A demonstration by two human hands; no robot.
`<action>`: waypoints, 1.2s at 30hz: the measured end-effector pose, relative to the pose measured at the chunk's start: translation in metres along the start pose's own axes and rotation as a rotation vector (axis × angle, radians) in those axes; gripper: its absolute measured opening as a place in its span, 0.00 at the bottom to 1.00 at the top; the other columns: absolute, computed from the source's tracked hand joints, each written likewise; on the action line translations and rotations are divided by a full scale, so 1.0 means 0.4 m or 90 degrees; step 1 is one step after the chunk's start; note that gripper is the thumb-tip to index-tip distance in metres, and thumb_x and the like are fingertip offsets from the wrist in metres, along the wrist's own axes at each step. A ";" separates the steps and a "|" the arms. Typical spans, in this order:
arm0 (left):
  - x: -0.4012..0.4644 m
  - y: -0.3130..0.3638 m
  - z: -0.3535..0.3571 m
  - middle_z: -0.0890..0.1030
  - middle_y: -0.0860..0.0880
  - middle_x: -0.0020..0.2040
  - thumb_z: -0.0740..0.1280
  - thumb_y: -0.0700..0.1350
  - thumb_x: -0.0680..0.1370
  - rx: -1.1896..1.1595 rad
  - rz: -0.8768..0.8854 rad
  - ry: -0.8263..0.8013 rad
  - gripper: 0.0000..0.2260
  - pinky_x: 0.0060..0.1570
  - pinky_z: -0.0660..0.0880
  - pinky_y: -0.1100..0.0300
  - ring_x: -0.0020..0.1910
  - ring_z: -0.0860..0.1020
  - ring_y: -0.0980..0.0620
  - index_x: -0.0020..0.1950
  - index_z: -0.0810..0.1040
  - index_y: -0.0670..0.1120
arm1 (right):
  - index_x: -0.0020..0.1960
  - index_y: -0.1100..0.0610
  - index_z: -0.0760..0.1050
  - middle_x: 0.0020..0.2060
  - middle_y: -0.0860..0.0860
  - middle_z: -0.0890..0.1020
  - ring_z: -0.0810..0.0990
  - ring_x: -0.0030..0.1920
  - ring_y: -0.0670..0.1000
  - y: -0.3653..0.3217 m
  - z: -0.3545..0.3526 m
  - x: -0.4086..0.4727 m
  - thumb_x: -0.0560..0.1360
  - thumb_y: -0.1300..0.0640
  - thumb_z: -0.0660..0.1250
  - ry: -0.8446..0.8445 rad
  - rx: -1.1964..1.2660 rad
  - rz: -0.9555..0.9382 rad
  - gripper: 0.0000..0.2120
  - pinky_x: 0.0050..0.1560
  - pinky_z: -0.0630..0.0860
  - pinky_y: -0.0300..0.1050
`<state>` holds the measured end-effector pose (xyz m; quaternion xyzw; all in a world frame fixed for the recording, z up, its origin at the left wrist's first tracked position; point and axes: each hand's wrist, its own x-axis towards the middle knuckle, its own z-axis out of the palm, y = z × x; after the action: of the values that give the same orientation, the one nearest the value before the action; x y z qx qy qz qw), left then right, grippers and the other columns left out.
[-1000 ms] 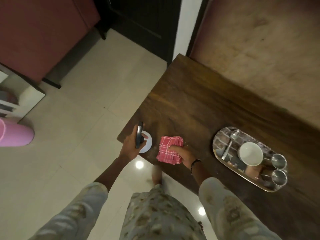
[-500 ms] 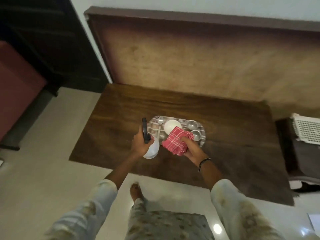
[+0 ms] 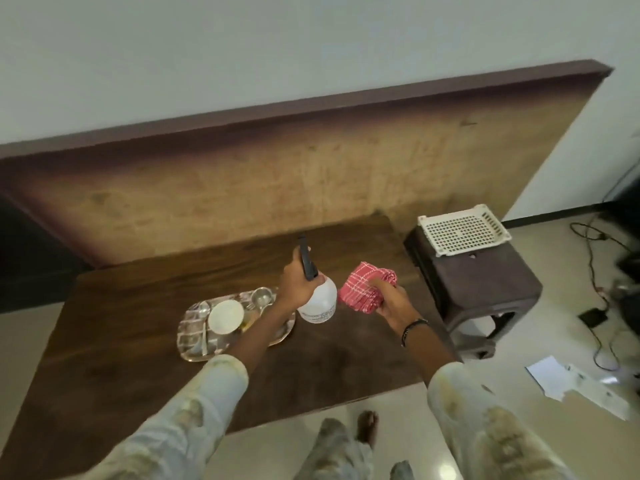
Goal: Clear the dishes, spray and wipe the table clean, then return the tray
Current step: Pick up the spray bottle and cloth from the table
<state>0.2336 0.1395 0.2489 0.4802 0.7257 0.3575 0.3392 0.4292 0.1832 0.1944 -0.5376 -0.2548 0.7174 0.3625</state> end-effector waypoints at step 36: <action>0.739 0.517 1.042 0.81 0.37 0.49 0.71 0.38 0.73 -0.055 -0.146 -0.020 0.27 0.51 0.75 0.53 0.50 0.79 0.41 0.70 0.65 0.40 | 0.60 0.66 0.74 0.45 0.59 0.82 0.83 0.37 0.55 -0.617 -0.854 0.795 0.73 0.66 0.67 0.264 0.077 0.063 0.15 0.27 0.79 0.47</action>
<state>0.5847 0.5562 0.1652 0.3845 0.7542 0.3401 0.4095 0.7661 0.5773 0.0946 -0.6628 -0.1044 0.6225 0.4028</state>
